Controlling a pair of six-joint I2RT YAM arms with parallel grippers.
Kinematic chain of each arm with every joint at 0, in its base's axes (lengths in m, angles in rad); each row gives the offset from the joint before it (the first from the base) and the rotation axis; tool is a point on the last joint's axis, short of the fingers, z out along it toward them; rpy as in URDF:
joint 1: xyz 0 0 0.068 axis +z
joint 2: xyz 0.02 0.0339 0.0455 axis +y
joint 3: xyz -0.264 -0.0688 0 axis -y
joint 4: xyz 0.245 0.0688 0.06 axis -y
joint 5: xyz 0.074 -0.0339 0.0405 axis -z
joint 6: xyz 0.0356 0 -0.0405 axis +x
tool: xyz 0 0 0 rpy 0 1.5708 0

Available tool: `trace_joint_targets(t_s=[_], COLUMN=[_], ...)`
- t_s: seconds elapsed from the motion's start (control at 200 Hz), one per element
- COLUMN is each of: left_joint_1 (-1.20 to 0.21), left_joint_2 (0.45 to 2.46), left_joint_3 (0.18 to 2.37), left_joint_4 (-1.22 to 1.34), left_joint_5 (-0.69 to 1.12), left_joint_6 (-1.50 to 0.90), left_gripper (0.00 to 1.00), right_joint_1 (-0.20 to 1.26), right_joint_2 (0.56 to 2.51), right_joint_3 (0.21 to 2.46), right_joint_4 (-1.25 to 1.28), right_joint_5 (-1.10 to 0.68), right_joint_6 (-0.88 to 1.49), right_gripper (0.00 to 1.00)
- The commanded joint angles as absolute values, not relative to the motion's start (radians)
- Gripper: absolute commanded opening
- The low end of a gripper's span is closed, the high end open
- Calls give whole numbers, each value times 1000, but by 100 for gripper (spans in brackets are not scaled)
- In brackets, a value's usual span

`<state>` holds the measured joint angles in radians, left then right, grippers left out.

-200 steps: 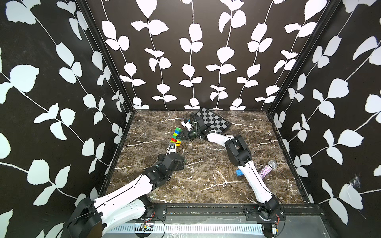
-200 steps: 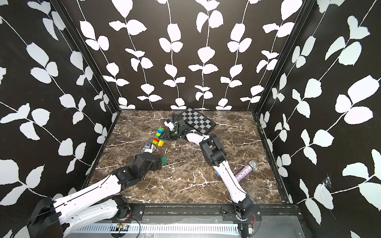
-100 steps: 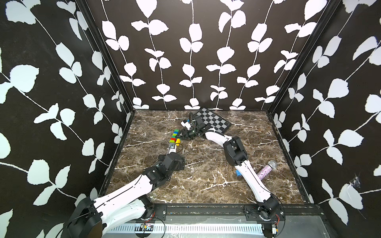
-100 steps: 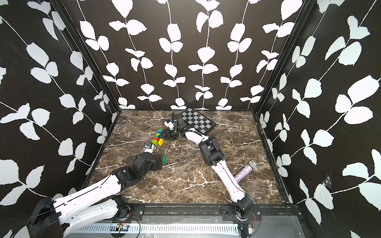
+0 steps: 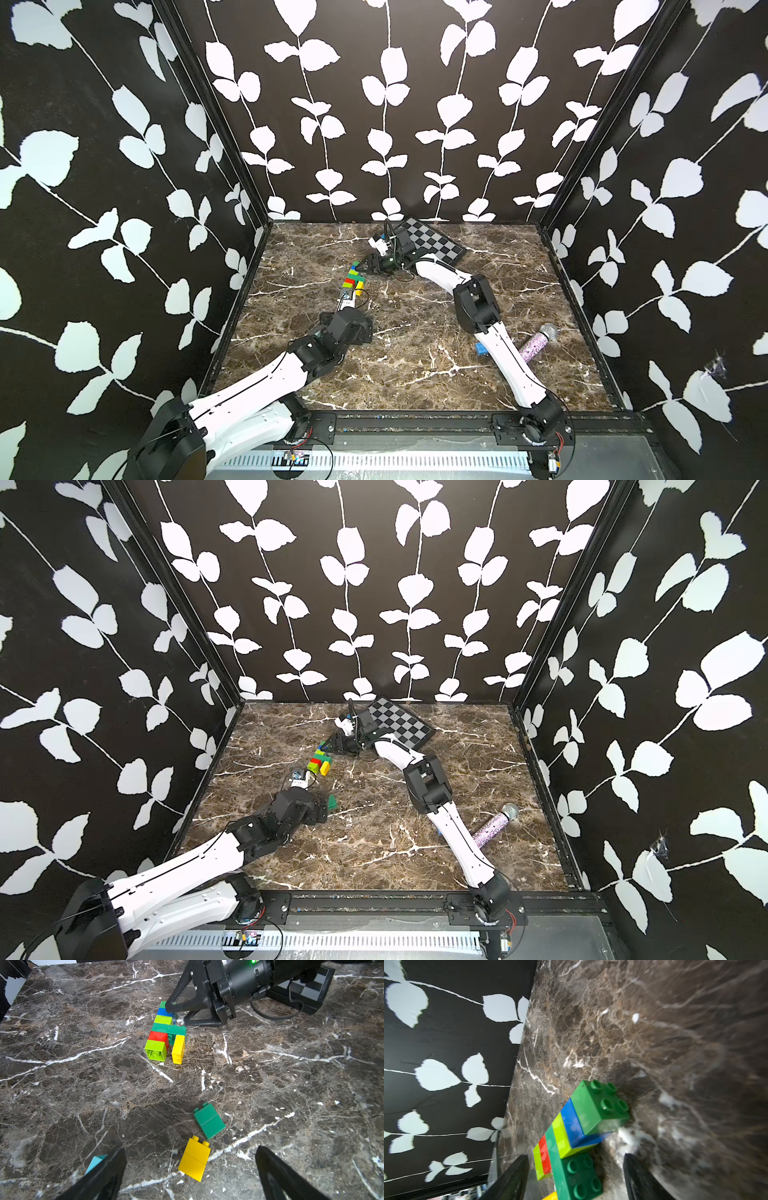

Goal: Assemble the letter h with lego
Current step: Adjust the lego brick at the center of the board.

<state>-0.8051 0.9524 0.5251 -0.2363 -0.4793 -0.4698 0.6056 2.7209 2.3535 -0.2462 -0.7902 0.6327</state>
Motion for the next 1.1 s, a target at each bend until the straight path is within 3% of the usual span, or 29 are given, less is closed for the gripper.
trace_joint_targets(t_s=[0.0,0.365,0.44,0.59,0.68,0.71,0.83,0.9,0.965,1.095], left_joint_1=[-802,-794,-788,-770,-755,-750,-725,-708,-693,-644], left_joint_2=[926,818,796,788,822,837,903,941,971,1027], left_joint_3=[555,565,554,533,536,539,551,551,548,551], left_joint_4=[-268,-473,-479,-447,-440,-437,-418,-394,-369,-334], left_joint_5=[-507,-768,-779,-754,-734,-728,-673,-624,-581,-503], left_joint_6=[-485,-624,-634,-632,-635,-636,-634,-633,-630,-632], left_gripper=[99,99,99,99,99,99,99,99,99,99], right_joint_1=[594,571,552,455,353,319,246,247,262,430], right_joint_2=[2640,1900,1749,1486,1381,1350,1253,1221,1238,1344], right_joint_3=[2313,1350,1166,855,734,693,498,443,499,638], right_joint_4=[-311,265,273,306,290,313,561,625,515,319], right_joint_5=[-670,-312,-181,-121,-222,-272,-370,-359,-398,-351], right_joint_6=[592,388,366,458,543,580,714,733,694,587], right_gripper=[73,79,81,90,93,99,100,100,99,88])
